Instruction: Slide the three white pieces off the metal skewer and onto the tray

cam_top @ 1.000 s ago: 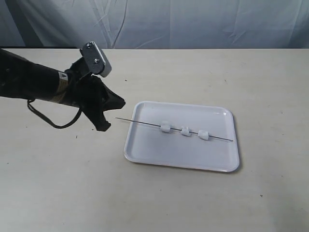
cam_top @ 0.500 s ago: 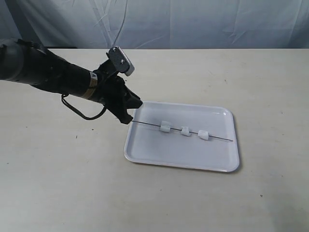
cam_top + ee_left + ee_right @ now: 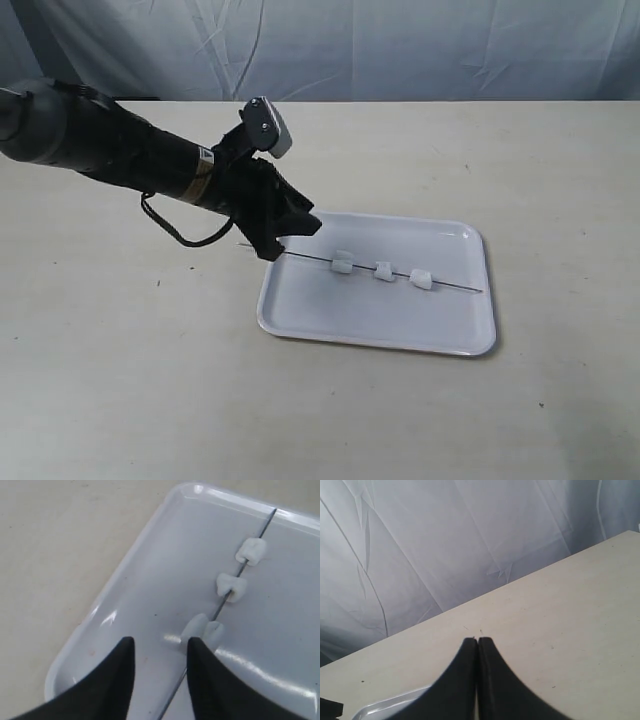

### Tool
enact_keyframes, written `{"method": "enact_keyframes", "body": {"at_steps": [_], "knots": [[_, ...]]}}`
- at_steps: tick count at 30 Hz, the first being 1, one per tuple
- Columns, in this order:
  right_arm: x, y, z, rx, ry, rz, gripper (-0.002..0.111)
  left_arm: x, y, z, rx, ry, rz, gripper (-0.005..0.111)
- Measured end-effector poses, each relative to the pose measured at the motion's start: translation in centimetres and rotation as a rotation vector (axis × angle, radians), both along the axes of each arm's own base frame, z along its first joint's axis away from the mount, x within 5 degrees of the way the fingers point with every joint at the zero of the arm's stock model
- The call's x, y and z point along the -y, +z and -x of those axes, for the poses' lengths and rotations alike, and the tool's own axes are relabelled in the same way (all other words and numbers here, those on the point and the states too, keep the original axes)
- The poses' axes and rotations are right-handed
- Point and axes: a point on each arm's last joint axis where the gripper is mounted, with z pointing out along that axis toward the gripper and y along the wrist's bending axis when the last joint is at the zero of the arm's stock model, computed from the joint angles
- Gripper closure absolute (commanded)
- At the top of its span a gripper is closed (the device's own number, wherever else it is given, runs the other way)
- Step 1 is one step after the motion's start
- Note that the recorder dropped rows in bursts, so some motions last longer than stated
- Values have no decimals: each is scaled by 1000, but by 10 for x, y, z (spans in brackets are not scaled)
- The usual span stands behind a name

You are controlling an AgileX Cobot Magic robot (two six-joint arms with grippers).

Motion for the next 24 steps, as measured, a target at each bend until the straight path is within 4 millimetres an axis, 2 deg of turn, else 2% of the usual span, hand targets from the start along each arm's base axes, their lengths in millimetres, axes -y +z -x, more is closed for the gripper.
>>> {"method": "enact_keyframes", "body": {"at_steps": [10, 18, 20, 24], "knots": [[0, 0, 0, -5, 3, -13, 109, 9, -16, 10, 79, -26, -116, 61], [-1, -1, 0, -7, 4, -18, 109, 8, -44, 8, 24, 0, -154, 61], [-1, -1, 0, -7, 4, -18, 109, 8, -46, 7, 14, 9, -146, 69], [-1, -1, 0, -7, 4, -18, 109, 10, -48, 8, -2, 5, -132, 106]]}}
